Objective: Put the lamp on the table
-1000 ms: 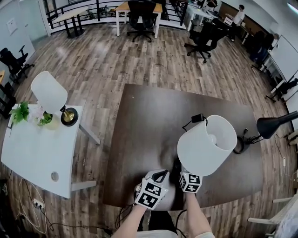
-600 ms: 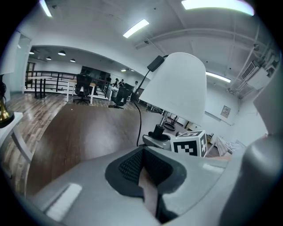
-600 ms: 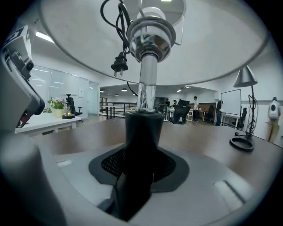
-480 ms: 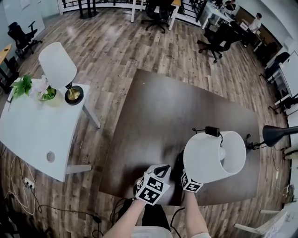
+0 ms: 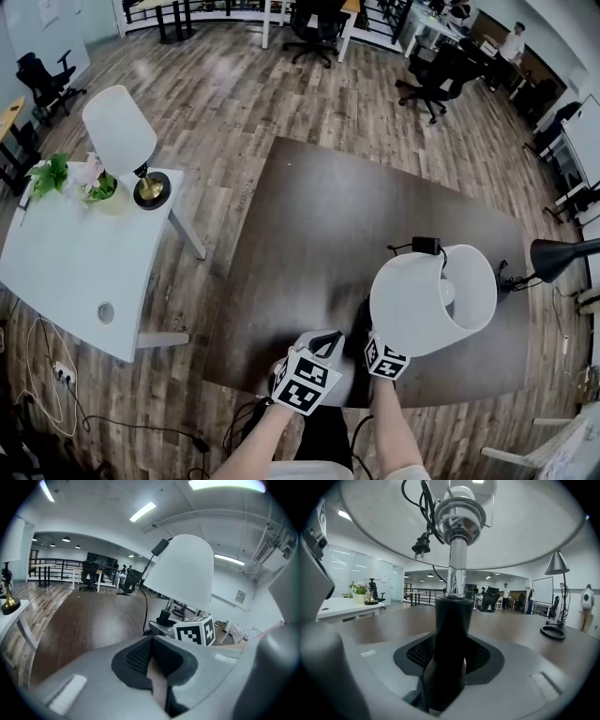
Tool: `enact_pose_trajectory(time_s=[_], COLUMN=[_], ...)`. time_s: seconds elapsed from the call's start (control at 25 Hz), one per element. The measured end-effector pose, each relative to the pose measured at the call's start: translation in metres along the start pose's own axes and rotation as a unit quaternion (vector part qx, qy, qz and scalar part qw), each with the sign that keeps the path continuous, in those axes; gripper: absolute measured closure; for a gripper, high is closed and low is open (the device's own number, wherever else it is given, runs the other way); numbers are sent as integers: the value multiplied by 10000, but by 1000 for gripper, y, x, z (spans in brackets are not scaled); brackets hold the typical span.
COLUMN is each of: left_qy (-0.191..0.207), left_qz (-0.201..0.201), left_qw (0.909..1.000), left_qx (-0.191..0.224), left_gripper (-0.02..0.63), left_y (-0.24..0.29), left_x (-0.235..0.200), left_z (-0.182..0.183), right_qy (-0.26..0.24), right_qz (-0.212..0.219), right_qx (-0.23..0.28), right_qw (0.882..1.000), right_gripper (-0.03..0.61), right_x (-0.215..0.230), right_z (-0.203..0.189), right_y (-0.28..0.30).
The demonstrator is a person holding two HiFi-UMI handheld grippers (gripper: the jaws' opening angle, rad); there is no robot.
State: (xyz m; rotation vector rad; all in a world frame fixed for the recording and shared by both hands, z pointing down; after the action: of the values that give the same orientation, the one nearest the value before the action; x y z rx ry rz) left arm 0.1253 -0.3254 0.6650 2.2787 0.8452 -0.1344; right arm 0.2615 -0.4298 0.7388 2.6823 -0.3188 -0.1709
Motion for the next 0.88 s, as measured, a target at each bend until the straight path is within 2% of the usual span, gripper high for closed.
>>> enact_pose_trajectory(time_s=[0.2, 0.44, 0.52, 0.64, 0.88], left_qy=[-57, -170, -109, 8, 131], left_qz=[171, 421, 472, 512, 541], left_qw=[9998, 9990, 9988, 9987, 9982], left_qx=[-19, -45, -22, 9, 202], left_gripper=[614, 614, 614, 614, 614], left_y=[-2, -15, -21, -24, -43], left_x=[4, 16, 30, 56, 108], left_z=[-12, -28, -31, -29, -12], right_qy=[17, -56, -74, 187, 416], right_qz=[48, 324, 385, 353, 463], right_qx=[58, -81, -82, -14, 225], right_qw=[10000, 9994, 9992, 9992, 9978], right_gripper=[372, 382, 383, 383, 388], right_x=[2, -13, -14, -10, -30], right_z=[-5, -30, -38, -38, -10], right_y=[-11, -50, -73, -107, -179])
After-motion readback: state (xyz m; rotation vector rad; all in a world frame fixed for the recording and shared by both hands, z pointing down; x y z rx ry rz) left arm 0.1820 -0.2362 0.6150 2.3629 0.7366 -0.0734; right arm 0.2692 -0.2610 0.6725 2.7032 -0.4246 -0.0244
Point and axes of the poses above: the fingertips, and each gripper's own axes: y forward along the fingers, x to its right, z out of its top, the point moved 2 cm from there along -y, backward along the fingers, and after that the axes turned 4 degrees about -x, right-handed, at the moved point
